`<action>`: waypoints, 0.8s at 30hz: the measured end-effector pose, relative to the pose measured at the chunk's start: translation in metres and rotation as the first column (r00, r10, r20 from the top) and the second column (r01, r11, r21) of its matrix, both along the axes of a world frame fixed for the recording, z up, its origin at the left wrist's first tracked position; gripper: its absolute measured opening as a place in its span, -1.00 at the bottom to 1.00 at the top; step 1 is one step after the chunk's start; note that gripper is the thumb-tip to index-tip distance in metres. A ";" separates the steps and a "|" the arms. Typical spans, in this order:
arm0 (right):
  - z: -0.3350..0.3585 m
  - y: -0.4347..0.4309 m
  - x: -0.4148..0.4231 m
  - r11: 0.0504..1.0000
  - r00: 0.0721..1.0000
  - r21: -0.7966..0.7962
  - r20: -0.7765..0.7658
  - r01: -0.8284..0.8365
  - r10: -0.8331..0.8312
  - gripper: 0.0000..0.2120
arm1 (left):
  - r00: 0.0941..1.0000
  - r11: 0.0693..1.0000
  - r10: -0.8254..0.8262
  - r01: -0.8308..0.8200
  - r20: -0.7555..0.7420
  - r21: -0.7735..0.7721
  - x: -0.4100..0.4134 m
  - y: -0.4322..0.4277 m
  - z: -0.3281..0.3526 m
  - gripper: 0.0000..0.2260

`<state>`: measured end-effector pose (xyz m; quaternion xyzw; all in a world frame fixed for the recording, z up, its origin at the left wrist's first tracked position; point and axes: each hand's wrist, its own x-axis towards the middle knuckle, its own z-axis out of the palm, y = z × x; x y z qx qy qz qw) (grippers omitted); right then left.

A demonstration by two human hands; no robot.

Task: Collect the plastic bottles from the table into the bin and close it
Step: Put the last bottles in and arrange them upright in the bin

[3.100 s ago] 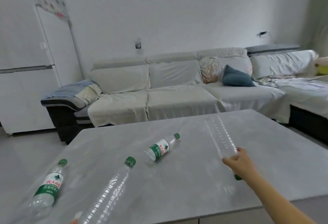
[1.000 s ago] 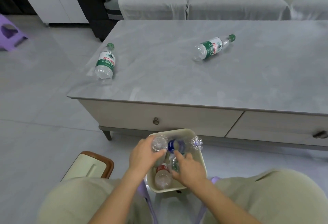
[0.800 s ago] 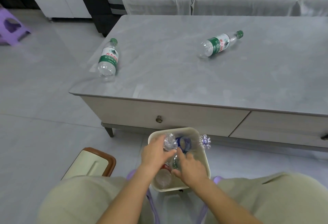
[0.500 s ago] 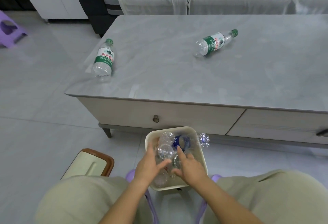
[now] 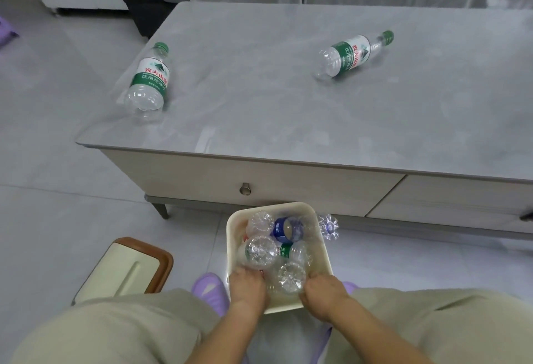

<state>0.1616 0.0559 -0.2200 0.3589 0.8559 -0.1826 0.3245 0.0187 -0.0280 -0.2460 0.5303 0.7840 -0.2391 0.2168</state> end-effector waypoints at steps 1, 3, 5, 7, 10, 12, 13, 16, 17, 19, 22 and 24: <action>-0.004 0.000 -0.004 0.999 0.998 0.018 0.052 -0.046 0.045 -0.63 | 1.000 1.000 -0.011 0.011 -0.012 -0.015 0.000 0.002 0.000 -0.67; -0.014 -0.001 -0.011 0.985 0.971 0.045 0.178 -0.167 0.157 -0.64 | 0.999 0.999 -0.031 0.030 -0.025 -0.025 -0.002 0.006 0.005 -0.67; -0.025 0.000 -0.020 0.976 0.954 0.066 0.238 -0.205 0.185 -0.61 | 1.000 1.000 0.014 -0.014 0.010 0.012 -0.006 0.005 0.017 -0.58; -0.027 0.003 -0.024 0.979 0.954 0.071 0.251 -0.190 0.167 -0.59 | 0.992 0.993 0.099 -0.104 0.082 0.054 -0.009 0.001 0.032 -0.49; -0.014 0.004 -0.031 0.998 0.992 0.029 0.112 -0.055 0.052 -0.49 | 0.969 0.982 0.182 -0.188 0.169 0.018 -0.013 -0.003 0.049 -0.50; -0.001 0.002 -0.033 0.997 0.998 -0.046 -0.007 0.066 -0.067 -0.48 | 0.967 0.983 0.181 -0.181 0.177 -0.018 -0.010 0.002 0.057 -0.50; 0.005 0.002 -0.034 0.993 0.994 -0.066 -0.044 0.094 -0.097 -0.50 | 0.969 0.985 0.173 -0.171 0.174 -0.031 -0.007 0.005 0.059 -0.50; 0.017 0.003 -0.033 0.989 0.988 -0.087 -0.086 0.122 -0.129 -0.53 | 0.968 0.985 0.172 -0.172 0.186 -0.013 -0.001 0.013 0.060 -0.55; 0.020 0.004 -0.031 0.986 0.984 -0.097 -0.097 0.139 -0.148 -0.51 | 0.958 0.978 0.203 -0.207 0.202 -0.002 -0.002 0.013 0.056 -0.55; 0.032 0.007 -0.024 0.978 0.969 -0.094 -0.146 0.186 -0.199 -0.52 | 0.932 0.955 0.283 -0.296 0.226 0.022 -0.006 0.007 0.050 -0.51; 0.050 0.019 -0.006 0.924 0.856 0.019 -0.383 0.383 -0.347 -0.71 | 0.924 0.945 0.296 -0.320 0.240 0.066 -0.014 -0.006 0.055 -0.44; 0.057 0.030 0.006 0.842 0.728 0.003 -0.505 0.539 -0.464 -0.66 | 0.929 0.929 0.270 -0.320 0.252 0.185 -0.028 -0.009 0.073 -0.50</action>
